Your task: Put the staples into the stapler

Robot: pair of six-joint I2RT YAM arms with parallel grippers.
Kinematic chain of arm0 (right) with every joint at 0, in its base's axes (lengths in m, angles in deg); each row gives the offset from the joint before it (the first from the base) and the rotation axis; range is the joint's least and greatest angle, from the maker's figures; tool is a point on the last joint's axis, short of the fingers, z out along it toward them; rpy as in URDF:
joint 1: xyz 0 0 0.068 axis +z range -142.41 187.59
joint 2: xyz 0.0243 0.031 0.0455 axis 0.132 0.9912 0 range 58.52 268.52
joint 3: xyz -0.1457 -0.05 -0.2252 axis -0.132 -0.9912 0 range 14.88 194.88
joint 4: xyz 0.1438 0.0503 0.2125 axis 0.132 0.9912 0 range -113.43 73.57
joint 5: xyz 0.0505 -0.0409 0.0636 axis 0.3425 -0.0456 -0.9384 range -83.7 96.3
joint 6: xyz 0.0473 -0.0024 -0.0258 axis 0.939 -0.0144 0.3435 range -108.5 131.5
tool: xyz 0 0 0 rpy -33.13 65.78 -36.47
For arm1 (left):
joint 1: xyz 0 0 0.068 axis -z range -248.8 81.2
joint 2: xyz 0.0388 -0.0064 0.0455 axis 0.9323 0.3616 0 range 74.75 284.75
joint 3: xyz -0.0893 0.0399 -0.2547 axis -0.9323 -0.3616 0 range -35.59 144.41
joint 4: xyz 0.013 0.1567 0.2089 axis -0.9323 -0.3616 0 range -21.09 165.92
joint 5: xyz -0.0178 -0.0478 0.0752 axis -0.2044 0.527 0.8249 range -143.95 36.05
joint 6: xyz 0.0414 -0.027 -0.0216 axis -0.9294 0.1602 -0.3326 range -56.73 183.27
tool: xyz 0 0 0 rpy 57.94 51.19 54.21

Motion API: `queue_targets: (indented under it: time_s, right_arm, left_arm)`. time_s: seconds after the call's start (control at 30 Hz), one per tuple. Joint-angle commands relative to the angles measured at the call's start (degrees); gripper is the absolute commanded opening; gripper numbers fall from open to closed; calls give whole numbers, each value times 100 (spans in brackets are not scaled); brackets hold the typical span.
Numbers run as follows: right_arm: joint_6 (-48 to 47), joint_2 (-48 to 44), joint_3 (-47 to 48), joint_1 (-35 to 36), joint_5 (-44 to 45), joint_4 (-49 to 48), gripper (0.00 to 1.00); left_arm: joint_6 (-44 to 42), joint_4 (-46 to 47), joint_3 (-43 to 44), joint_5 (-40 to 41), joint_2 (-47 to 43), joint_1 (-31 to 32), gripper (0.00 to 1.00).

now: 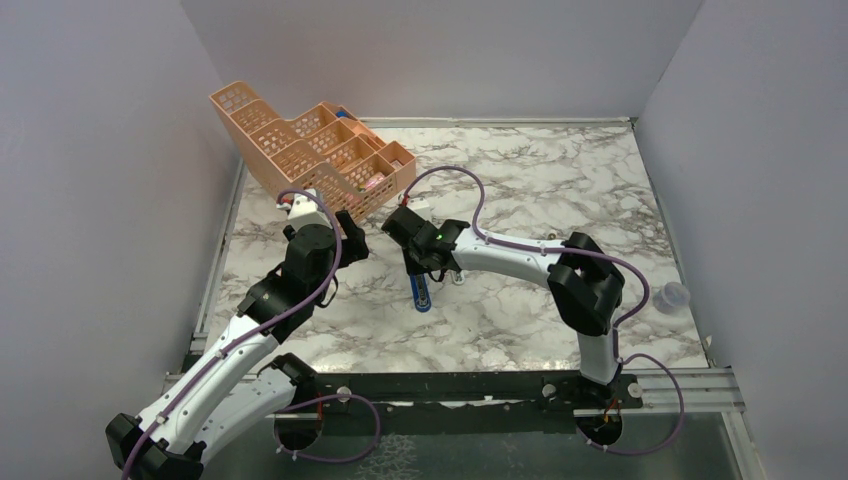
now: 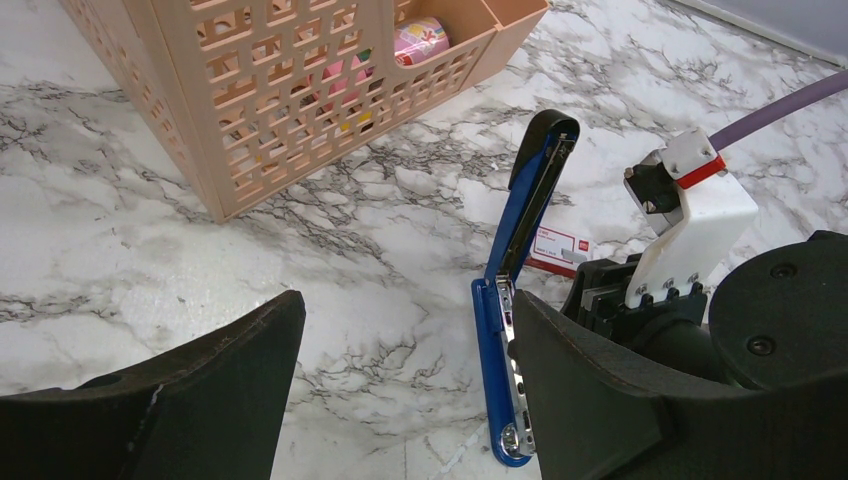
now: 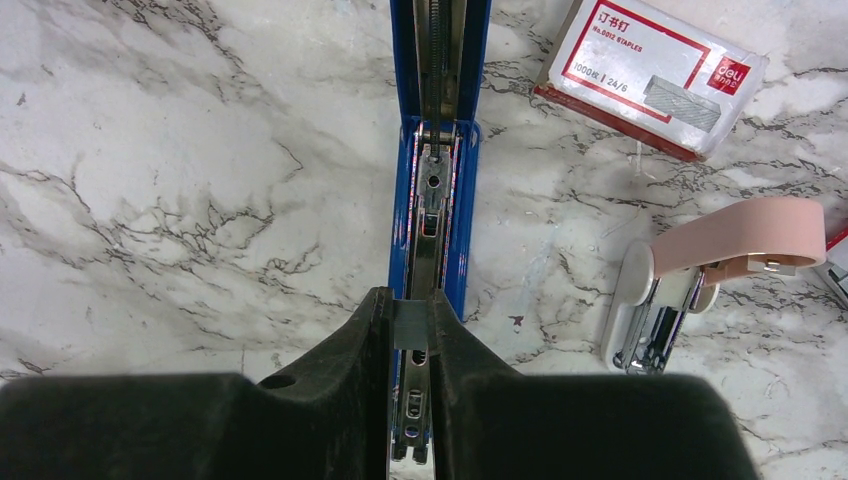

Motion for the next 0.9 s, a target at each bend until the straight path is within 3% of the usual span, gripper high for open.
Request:
queue_targets:
  time_s: [0.0, 0.87]
  right_arm:
    - [28, 101, -21, -32, 94, 51, 19]
    - [-15, 202, -84, -58, 24, 57, 19]
  left_arm:
    - [47, -55, -74, 143, -21, -36, 77]
    - [47, -55, -58, 143, 5, -36, 77]
